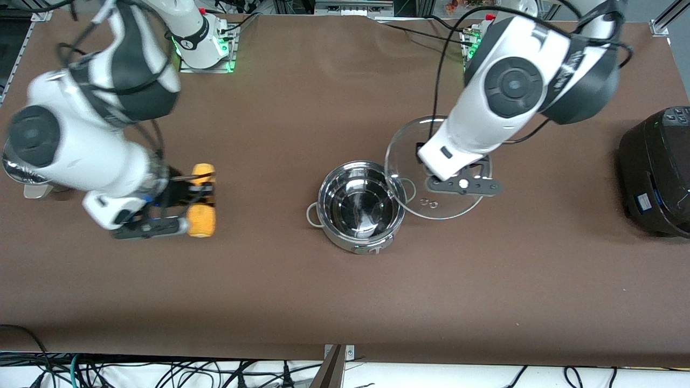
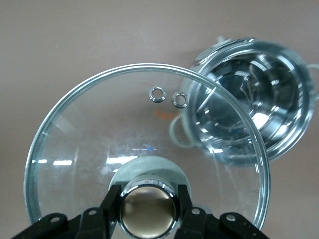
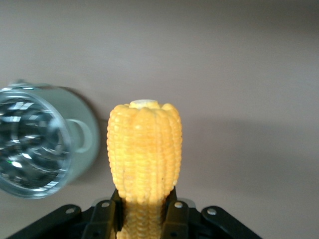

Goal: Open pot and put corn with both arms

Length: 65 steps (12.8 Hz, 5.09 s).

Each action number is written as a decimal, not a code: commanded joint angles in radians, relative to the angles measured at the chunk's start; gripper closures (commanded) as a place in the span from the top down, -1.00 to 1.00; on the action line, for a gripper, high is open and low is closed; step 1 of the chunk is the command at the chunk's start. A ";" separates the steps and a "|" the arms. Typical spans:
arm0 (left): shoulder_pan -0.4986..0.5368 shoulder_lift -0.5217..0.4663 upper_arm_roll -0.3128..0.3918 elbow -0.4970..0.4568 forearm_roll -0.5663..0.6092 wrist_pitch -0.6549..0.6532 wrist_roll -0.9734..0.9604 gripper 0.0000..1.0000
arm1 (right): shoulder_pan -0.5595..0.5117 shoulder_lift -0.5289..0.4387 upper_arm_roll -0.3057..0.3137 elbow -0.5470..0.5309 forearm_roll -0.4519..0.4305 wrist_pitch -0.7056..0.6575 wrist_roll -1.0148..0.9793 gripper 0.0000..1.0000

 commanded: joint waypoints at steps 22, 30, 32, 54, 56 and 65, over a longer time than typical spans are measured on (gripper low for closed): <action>0.390 -0.016 -0.013 -0.823 0.048 0.885 0.861 0.98 | 0.317 0.397 0.018 0.028 0.078 0.640 0.307 -0.47; 0.389 -0.131 -0.014 -0.740 0.032 0.672 0.774 1.00 | 0.317 0.365 0.031 0.030 0.076 0.574 0.341 1.00; 0.378 -0.200 -0.016 -0.721 0.032 0.598 0.688 1.00 | 0.288 0.299 0.019 0.030 0.069 0.458 0.329 1.00; 0.363 -0.531 0.010 -0.566 0.007 0.160 0.287 1.00 | -0.213 -0.310 -0.247 -0.265 -0.060 -0.263 -0.236 1.00; 0.366 -0.528 0.010 -0.559 0.013 0.161 0.278 1.00 | -0.364 -0.411 -0.130 -0.368 -0.060 -0.245 -0.237 1.00; 0.364 -0.505 0.003 -0.542 0.012 0.153 0.227 1.00 | -0.349 -0.527 -0.097 -0.504 -0.082 -0.189 -0.250 1.00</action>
